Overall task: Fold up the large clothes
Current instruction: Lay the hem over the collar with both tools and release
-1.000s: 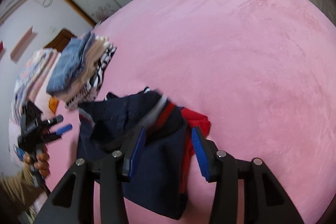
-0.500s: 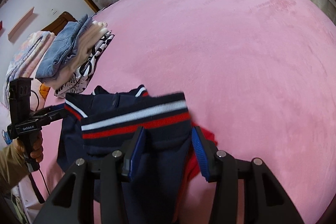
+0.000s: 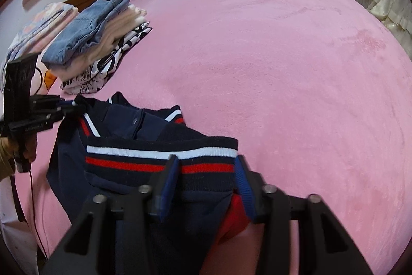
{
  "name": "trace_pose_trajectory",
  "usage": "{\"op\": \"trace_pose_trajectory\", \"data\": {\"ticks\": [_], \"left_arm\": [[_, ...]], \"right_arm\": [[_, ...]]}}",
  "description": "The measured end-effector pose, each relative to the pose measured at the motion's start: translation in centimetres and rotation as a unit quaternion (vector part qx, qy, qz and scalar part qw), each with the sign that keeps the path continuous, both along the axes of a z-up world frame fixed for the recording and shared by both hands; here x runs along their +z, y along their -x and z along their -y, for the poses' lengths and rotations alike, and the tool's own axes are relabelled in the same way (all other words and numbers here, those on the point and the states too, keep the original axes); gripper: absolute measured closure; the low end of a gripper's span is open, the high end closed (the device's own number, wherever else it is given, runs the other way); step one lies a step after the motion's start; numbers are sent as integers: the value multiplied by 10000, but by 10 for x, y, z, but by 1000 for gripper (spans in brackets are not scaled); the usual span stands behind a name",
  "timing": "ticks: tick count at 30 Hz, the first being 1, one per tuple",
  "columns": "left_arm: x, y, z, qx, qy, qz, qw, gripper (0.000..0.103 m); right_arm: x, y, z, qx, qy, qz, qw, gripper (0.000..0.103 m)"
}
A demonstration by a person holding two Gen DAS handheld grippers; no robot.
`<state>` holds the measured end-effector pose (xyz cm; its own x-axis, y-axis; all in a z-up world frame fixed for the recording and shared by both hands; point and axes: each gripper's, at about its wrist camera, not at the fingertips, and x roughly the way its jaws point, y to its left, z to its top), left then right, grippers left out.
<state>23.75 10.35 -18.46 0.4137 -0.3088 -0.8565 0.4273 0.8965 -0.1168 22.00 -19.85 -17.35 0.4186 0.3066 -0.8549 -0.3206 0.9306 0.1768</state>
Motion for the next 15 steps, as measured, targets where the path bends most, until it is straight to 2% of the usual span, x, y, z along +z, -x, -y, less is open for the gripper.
{"op": "trace_pose_trajectory", "data": {"ticks": [3,8,11,15], "left_arm": [[4,2,-12,312,73,69,9995,98],[14,3,-50,1158,812,-47,9899,98],[-9,1,-64,1478,911,-311,9843,98],[-44,-4,-76,1766,913,-600,9782,98]], "right_arm": [[2,2,7,-225,-108,55,9997,97],[25,7,35,-1123,-901,226,9893,98],[18,9,32,-1275,-819,276,9881,98],[-19,1,29,-1488,-527,0,9875,98]]}}
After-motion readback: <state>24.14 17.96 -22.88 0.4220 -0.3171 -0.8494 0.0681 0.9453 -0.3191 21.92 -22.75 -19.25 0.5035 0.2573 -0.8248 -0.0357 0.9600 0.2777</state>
